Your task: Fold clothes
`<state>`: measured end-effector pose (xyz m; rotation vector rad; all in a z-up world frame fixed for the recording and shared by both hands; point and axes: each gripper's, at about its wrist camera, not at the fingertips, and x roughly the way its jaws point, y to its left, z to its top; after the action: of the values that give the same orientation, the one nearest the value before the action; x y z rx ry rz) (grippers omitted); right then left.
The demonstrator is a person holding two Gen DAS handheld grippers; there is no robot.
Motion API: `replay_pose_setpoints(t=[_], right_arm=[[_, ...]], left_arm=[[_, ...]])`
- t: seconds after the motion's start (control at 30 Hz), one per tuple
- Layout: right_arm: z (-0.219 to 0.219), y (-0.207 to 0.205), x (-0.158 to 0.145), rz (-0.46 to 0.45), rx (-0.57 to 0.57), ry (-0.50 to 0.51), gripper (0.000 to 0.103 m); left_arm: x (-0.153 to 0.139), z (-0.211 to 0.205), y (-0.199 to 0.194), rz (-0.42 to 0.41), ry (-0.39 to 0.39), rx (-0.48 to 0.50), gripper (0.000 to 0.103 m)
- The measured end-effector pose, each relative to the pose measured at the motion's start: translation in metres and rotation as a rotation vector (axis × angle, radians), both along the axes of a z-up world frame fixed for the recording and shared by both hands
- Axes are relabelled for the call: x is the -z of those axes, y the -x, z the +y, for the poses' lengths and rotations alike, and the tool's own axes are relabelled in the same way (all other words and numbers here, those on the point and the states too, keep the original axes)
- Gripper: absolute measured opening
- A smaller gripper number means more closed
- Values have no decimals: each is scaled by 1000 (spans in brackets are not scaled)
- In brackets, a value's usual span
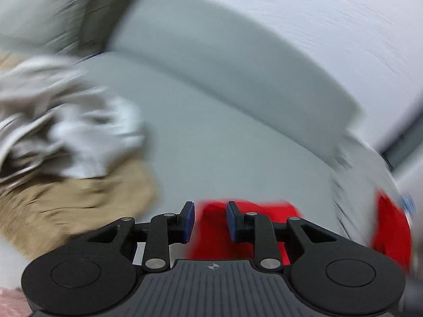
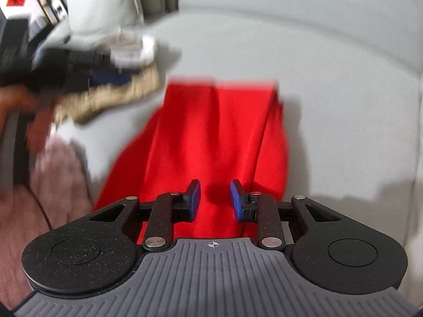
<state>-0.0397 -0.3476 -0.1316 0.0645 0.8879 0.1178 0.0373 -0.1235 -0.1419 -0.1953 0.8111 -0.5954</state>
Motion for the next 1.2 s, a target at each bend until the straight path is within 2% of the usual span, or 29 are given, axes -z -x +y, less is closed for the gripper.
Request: replay_pose_setpoints(t=[0.07, 0.13, 0.2, 0.23, 0.27, 0.33, 0.4, 0.43, 0.5, 0.53, 0.57, 0.67, 0.7, 0.77, 0.83, 0.9, 1.0, 1.03, 1.07, 1.1, 1.13, 1.2], right_arm=[[-2, -8, -5, -40, 8, 49, 3], [-3, -23, -5, -92, 3, 115, 3], [-1, -41, 1, -143, -33, 98, 3], [2, -47, 5, -158, -46, 107, 4], [7, -55, 13, -164, -60, 128, 9], [11, -68, 31, -111, -68, 177, 11], [12, -77, 47, -56, -70, 221, 10], [10, -73, 51, -56, -58, 219, 9], [-5, -62, 38, -38, 40, 155, 21], [-13, -58, 33, -38, 64, 117, 27], [-24, -54, 25, -44, 94, 67, 27], [-43, -62, 12, -54, 172, -15, 31], [-51, -70, 12, -40, 214, -80, 34], [-67, -85, 11, -15, 285, -194, 45], [-79, -100, 18, 35, 339, -290, 45], [-83, -119, 31, 104, 373, -374, 45], [-86, -132, 48, 182, 397, -455, 38], [-87, -136, 54, 206, 401, -480, 29], [-87, -136, 57, 208, 403, -489, 22], [-85, -136, 59, 203, 405, -489, 18], [-83, -136, 60, 195, 403, -480, 9], [-75, -132, 56, 162, 385, -401, 5]], left_arm=[[1, -27, 18, -80, -49, 95, 22], [8, -45, 23, -135, -66, 111, 18], [21, -52, 16, -125, -120, 76, 18], [28, -54, 11, -113, -151, 54, 14], [36, -56, 6, -101, -183, 33, 5], [50, -56, -3, -46, -234, -9, 8], [47, -40, -3, 12, -238, -68, 7], [43, -31, -2, 34, -237, -100, 7], [34, -9, 2, 69, -155, -151, 8], [32, -1, 0, 79, -121, -174, 13], [31, 2, -5, 88, -101, -189, 22], [26, -1, -20, 115, -65, -204, 39], [24, -7, -28, 130, -51, -200, 42], [27, -21, -49, 175, -39, -193, 42], [40, -35, -75, 242, -55, -191, 42], [47, -36, -82, 291, -59, -202, 40], [54, -35, -87, 339, -45, -216, 35], [55, -35, -88, 348, -35, -220, 29], [56, -35, -90, 348, -18, -212, 12], [57, -36, -91, 346, -5, -199, 1], [58, -37, -91, 347, 4, -187, 1], [51, -44, -82, 257, -51, -171, 1]])
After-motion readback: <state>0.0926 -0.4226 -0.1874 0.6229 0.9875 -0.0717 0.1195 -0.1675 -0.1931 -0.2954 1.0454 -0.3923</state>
